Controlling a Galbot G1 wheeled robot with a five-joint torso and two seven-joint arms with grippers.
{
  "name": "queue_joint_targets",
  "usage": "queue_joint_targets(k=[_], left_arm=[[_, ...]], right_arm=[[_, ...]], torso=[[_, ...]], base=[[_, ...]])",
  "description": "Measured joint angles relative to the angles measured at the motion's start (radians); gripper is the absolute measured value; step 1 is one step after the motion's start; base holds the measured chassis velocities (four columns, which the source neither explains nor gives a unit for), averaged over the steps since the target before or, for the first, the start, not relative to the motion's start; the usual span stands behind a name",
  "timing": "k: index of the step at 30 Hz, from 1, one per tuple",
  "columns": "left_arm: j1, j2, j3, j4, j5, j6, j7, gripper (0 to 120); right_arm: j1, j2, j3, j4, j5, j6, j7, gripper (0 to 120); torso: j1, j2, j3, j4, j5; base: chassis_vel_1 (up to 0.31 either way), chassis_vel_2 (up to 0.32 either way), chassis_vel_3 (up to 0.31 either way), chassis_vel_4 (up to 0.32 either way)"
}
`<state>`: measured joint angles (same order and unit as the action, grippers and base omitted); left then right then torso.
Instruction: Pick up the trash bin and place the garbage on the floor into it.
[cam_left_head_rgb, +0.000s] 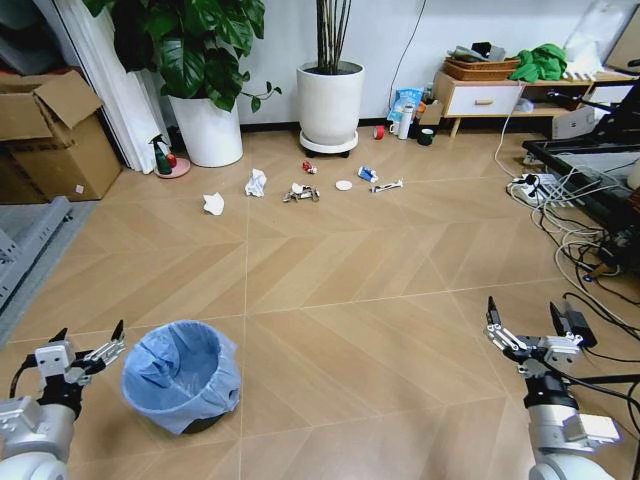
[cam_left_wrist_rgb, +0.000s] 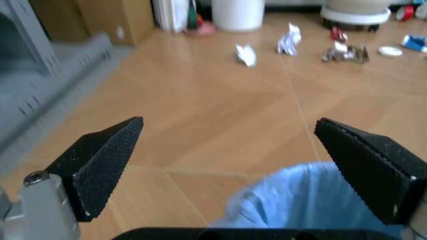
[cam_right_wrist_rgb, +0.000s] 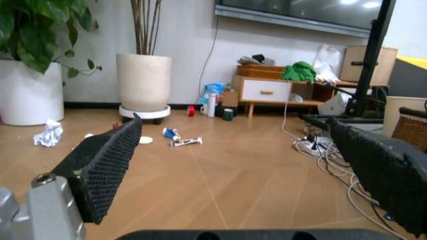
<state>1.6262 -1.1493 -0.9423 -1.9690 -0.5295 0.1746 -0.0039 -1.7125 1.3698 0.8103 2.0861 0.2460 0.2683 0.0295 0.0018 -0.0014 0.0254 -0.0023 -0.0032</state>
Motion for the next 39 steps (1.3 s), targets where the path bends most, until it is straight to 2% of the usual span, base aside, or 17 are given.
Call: queue_joint_targets(k=[2,4,6,7,9,11,23,26,33,34,36,38,39], left_arm=[[-0.023,0.029,0.005,0.013,-0.056,0.102,-0.002,100],[-0.024,0.035,0.006,0.014,-0.060,0.130,-0.004,100],[-0.022,0.047,0.010,0.021,-0.064,0.218,-0.018,100],[-0.022,0.047,0.010,0.021,-0.064,0.218,-0.018,100],[-0.023,0.052,0.013,0.032,-0.074,0.311,-0.039,100],[-0.028,0.052,0.018,0.043,-0.095,0.360,-0.058,100],[-0.083,0.063,0.062,0.108,-0.136,0.430,-0.079,99],[-0.096,0.065,0.072,0.123,-0.139,0.441,-0.087,92],[-0.116,0.057,0.085,0.132,-0.144,0.463,-0.100,65],[-0.116,0.057,0.085,0.132,-0.144,0.463,-0.100,65],[-0.123,0.050,0.083,0.129,-0.161,0.470,-0.114,53],[-0.123,0.051,0.081,0.123,-0.169,0.472,-0.118,50],[-0.119,0.056,0.077,0.117,-0.176,0.472,-0.118,43]], right_arm=[[-0.001,-0.006,0.002,-0.010,0.001,0.000,-0.002,100],[-0.002,-0.007,0.002,-0.013,0.001,-0.001,-0.003,100],[-0.002,-0.007,0.001,-0.019,0.000,-0.001,-0.004,100],[-0.002,-0.007,0.001,-0.019,0.000,-0.001,-0.004,100],[0.001,-0.007,0.001,-0.024,-0.001,-0.002,-0.004,100],[0.003,-0.007,0.001,-0.028,-0.001,-0.003,-0.004,100],[0.011,-0.005,-0.003,-0.040,-0.002,-0.011,-0.005,100],[0.011,-0.004,-0.003,-0.040,-0.003,-0.013,-0.006,100],[0.002,-0.012,0.000,-0.027,0.007,-0.021,-0.005,100],[0.002,-0.012,0.000,-0.027,0.007,-0.021,-0.005,100],[-0.005,-0.028,0.010,-0.007,0.043,-0.033,-0.003,100],[-0.008,-0.036,0.018,0.000,0.059,-0.037,-0.002,100],[-0.010,-0.047,0.027,0.007,0.082,-0.042,-0.001,100]], torso=[[0.000,0.000,0.000,-0.0002,0.0001],[0.000,0.000,0.000,-0.0001,0.0002],[0.000,0.000,0.000,0.0000,0.0001],[0.000,0.000,0.000,0.0000,0.0001],[0.000,0.000,0.000,0.0001,0.0001],[0.000,0.000,0.000,0.0001,0.0000],[0.000,0.000,0.000,0.0000,0.0000],[0.000,0.000,0.000,0.0001,0.0001],[0.000,0.000,0.000,0.0000,0.0001],[0.000,0.000,0.000,0.0000,0.0001],[0.000,0.000,0.000,0.0000,0.0000],[0.000,0.000,0.000,0.0000,-0.0001],[0.000,0.000,0.000,0.0000,0.0003]], base=[[0.000,0.000,0.000,0.000],[0.000,0.000,0.000,0.000],[0.000,0.000,0.000,0.000],[0.000,0.000,0.000,0.000],[0.000,0.000,0.000,0.000],[0.000,0.000,0.000,0.000],[0.000,0.000,0.000,0.000],[0.000,0.000,0.000,0.000],[0.000,0.000,0.000,0.000],[0.000,0.000,0.000,0.000],[0.000,0.000,0.000,0.000],[0.000,0.000,0.000,0.000],[0.000,0.000,0.000,0.000]])
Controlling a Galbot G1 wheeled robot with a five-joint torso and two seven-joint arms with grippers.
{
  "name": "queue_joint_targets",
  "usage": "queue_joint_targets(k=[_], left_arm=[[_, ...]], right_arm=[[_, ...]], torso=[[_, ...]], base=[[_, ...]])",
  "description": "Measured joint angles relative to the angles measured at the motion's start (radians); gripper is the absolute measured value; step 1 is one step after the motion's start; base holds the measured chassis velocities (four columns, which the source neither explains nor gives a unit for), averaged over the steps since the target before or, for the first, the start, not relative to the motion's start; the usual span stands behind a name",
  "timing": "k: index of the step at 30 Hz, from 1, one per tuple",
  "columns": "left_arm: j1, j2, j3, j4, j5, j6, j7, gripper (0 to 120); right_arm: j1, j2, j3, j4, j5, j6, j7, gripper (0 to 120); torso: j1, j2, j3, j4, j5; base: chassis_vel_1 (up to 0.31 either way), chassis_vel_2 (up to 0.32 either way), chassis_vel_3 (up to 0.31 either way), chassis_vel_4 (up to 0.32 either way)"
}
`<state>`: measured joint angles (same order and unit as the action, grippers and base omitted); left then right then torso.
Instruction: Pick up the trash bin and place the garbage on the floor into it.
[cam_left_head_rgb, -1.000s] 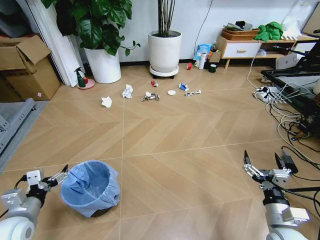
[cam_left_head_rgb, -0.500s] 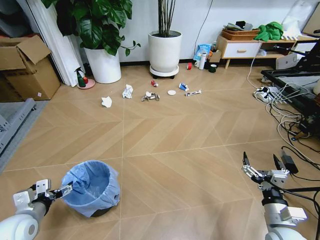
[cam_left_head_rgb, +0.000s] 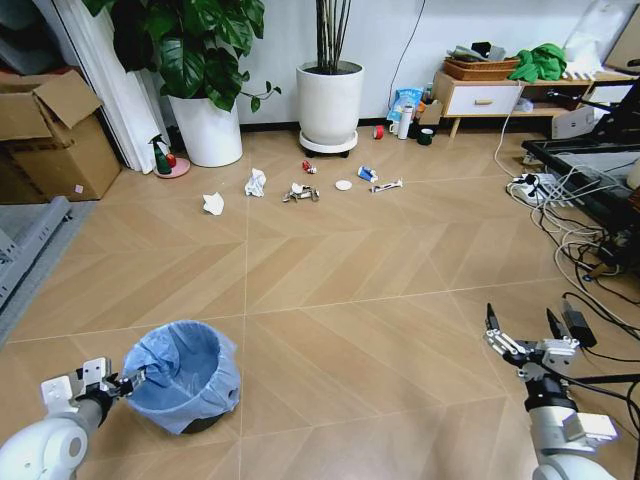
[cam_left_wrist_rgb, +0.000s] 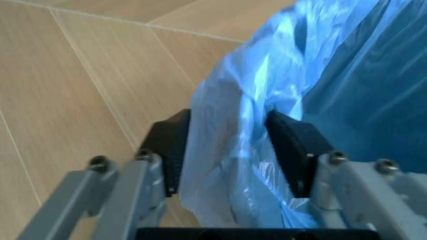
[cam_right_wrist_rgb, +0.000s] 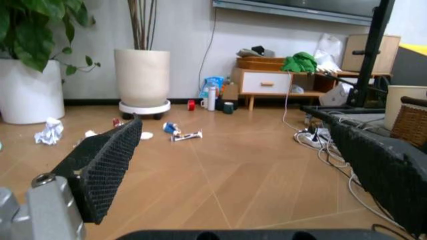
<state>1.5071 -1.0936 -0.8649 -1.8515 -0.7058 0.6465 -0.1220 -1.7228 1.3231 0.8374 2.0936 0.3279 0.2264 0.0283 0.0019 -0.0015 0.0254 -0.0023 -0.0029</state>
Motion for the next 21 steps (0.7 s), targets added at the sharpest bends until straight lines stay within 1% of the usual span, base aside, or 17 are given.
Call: queue_joint_targets(k=[3,4,6,7,10,11,13,17,19,21], left_arm=[[0.007,0.010,-0.006,0.002,-0.006,-0.001,0.007,30],[0.007,0.010,-0.006,0.002,-0.006,-0.001,0.007,30],[0.011,0.011,-0.012,0.007,-0.010,-0.003,0.015,19],[0.011,0.011,-0.012,0.007,-0.010,-0.003,0.015,19],[0.014,0.011,-0.016,0.007,-0.018,-0.008,0.018,7],[0.014,0.011,-0.016,0.007,-0.018,-0.008,0.018,7],[0.015,0.010,-0.020,-0.001,-0.026,-0.016,0.019,0],[0.011,-0.008,-0.033,-0.020,-0.042,-0.044,0.014,0],[0.005,-0.033,-0.055,-0.044,-0.033,-0.083,0.030,0],[0.005,-0.043,-0.066,-0.057,-0.034,-0.095,0.033,0]], right_arm=[[-0.003,-0.019,0.013,0.006,0.029,-0.006,0.001,100],[-0.003,-0.019,0.013,0.006,0.029,-0.006,0.001,100],[-0.003,-0.026,0.016,0.003,0.037,-0.008,0.002,100],[-0.003,-0.026,0.016,0.003,0.037,-0.008,0.002,100],[-0.003,-0.022,0.012,-0.004,0.035,-0.008,0.002,100],[-0.003,-0.022,0.012,-0.004,0.035,-0.008,0.002,100],[-0.004,-0.013,0.004,-0.009,0.026,-0.005,0.002,100],[-0.006,-0.003,-0.004,-0.017,0.013,0.006,0.002,100],[-0.008,0.002,-0.006,-0.027,0.000,0.024,0.001,100],[-0.010,0.004,-0.006,-0.031,-0.003,0.030,0.000,100]], torso=[[0.000,0.000,0.000,0.0001,-0.0002],[0.000,0.000,0.000,0.0001,-0.0002],[0.000,0.000,0.000,0.0001,-0.0002],[0.000,0.000,0.000,0.0001,-0.0002],[0.000,0.000,0.000,0.0001,-0.0002],[0.000,0.000,0.000,0.0001,-0.0002],[0.000,0.000,0.000,0.0001,-0.0002],[0.000,0.000,0.000,0.0001,-0.0003],[0.000,0.000,0.000,0.0001,-0.0001],[0.000,0.000,0.000,0.0000,-0.0002]], base=[[0.000,0.000,0.000,0.000],[0.000,0.000,0.000,0.000],[0.000,0.000,0.000,0.000],[0.000,0.000,0.000,0.000],[0.000,0.000,0.000,0.000],[0.000,0.000,0.000,0.000],[0.000,0.000,0.000,0.000],[0.000,0.000,0.000,0.000],[0.000,0.000,0.000,0.000],[0.000,0.000,0.000,0.000]])
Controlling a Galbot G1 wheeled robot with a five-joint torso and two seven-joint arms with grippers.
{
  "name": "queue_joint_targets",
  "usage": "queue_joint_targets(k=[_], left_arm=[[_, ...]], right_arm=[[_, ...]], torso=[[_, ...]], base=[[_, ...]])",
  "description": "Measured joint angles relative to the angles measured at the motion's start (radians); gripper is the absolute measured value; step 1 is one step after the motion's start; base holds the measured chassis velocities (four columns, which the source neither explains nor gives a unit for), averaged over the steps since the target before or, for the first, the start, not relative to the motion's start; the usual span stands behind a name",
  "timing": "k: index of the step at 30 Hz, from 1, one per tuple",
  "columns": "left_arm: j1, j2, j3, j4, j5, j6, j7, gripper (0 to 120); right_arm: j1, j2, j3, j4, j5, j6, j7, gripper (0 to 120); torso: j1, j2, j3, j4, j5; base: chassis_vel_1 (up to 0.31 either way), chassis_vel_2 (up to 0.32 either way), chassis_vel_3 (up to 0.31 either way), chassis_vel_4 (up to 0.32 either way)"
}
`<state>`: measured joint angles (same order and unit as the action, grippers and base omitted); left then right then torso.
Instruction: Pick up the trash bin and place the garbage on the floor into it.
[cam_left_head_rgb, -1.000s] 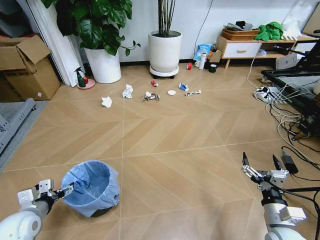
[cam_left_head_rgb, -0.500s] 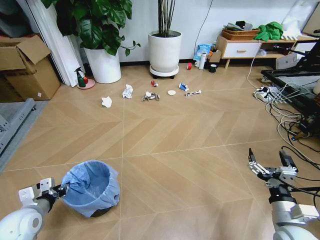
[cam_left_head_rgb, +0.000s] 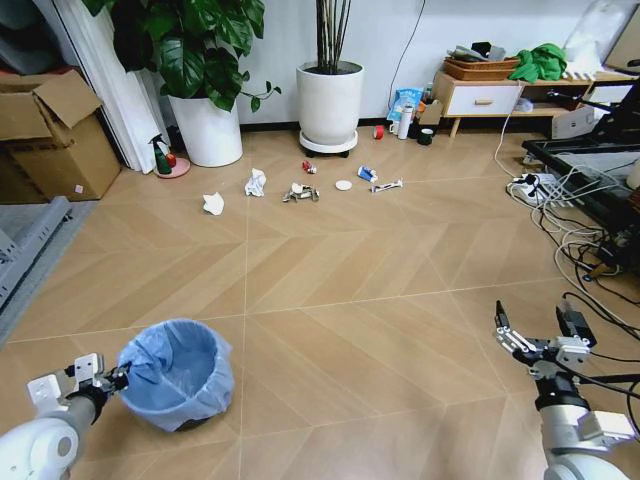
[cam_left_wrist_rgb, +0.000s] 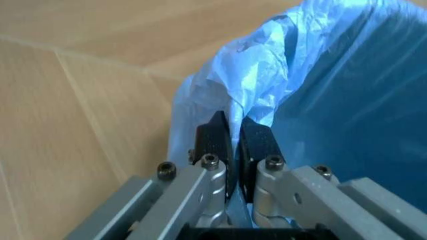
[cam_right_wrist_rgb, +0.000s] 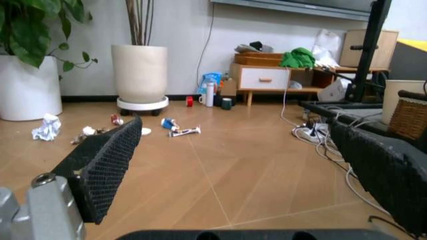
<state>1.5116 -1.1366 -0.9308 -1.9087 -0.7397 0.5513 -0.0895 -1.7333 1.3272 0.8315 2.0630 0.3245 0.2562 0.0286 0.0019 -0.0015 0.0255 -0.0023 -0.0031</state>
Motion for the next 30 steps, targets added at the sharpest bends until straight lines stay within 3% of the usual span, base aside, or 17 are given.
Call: queue_joint_targets(k=[5,8,13,30], left_arm=[[0.013,-0.020,-0.039,-0.054,-0.013,-0.060,0.003,0],[0.029,-0.038,-0.072,-0.088,-0.013,-0.143,0.002,0],[0.030,-0.064,-0.084,-0.093,0.040,-0.226,-0.013,0],[0.058,-0.080,-0.044,-0.139,0.060,-0.216,-0.009,0]], right_arm=[[-0.011,0.002,-0.004,-0.008,-0.002,0.005,-0.010,100],[-0.002,-0.001,-0.026,-0.048,-0.013,0.018,-0.034,100],[0.023,-0.002,-0.059,-0.106,-0.063,0.039,-0.060,100],[0.071,-0.001,-0.076,-0.162,-0.080,0.071,-0.066,100]], torso=[[0.000,0.000,0.000,0.0000,-0.0001],[0.000,0.000,0.000,0.0000,0.0003],[0.000,0.000,0.000,0.0001,0.0000],[0.000,0.000,0.000,0.0002,0.0000]], base=[[0.000,0.000,0.000,0.000],[0.000,0.000,0.000,0.000],[0.000,0.000,0.000,0.000],[-0.048,0.068,0.049,-0.065]])
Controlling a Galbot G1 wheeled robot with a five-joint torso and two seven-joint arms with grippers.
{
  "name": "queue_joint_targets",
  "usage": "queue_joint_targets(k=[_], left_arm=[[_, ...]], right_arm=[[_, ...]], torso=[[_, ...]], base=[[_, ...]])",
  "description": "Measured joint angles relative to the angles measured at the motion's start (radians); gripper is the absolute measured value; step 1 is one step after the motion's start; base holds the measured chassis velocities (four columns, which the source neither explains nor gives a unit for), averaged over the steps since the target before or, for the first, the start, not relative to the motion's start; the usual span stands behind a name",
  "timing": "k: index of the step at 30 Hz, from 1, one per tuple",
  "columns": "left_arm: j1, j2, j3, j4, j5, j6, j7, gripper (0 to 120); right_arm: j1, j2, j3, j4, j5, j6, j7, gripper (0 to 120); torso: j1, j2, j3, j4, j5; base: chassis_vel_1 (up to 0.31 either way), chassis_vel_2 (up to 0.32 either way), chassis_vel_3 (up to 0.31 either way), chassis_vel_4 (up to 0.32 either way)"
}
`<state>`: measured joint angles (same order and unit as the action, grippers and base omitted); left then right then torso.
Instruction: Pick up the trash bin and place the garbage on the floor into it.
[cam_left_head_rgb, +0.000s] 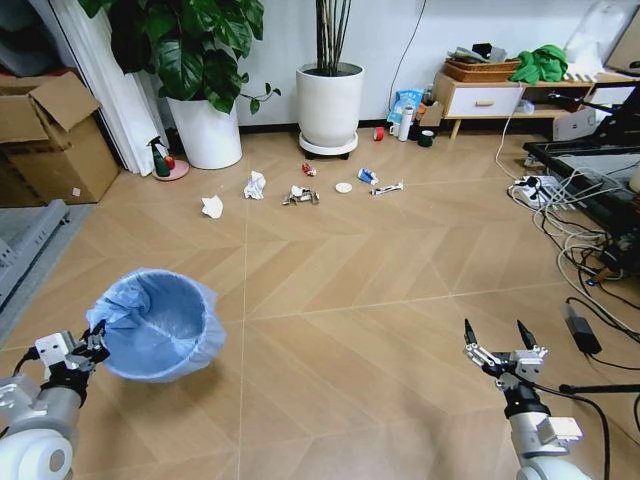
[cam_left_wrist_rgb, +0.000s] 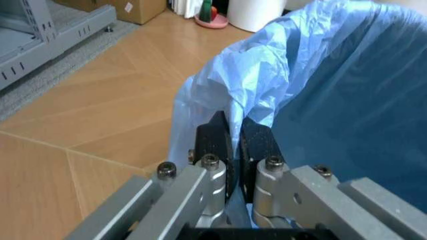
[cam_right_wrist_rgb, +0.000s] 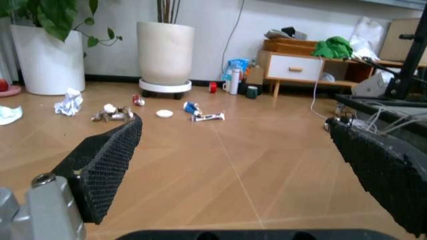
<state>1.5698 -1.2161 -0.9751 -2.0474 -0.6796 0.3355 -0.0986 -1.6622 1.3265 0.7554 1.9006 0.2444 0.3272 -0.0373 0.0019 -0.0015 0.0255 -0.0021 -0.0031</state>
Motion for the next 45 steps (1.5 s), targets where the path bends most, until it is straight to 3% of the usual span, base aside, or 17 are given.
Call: queue_joint_targets(k=[45], left_arm=[[-0.004,-0.001,0.013,0.006,-0.007,0.004,-0.002,0]], right_arm=[[-0.019,0.003,0.028,0.018,0.002,0.022,-0.018,100]], torso=[[0.000,0.000,0.000,-0.0002,0.0002]], base=[[-0.016,0.215,0.021,-0.217]])
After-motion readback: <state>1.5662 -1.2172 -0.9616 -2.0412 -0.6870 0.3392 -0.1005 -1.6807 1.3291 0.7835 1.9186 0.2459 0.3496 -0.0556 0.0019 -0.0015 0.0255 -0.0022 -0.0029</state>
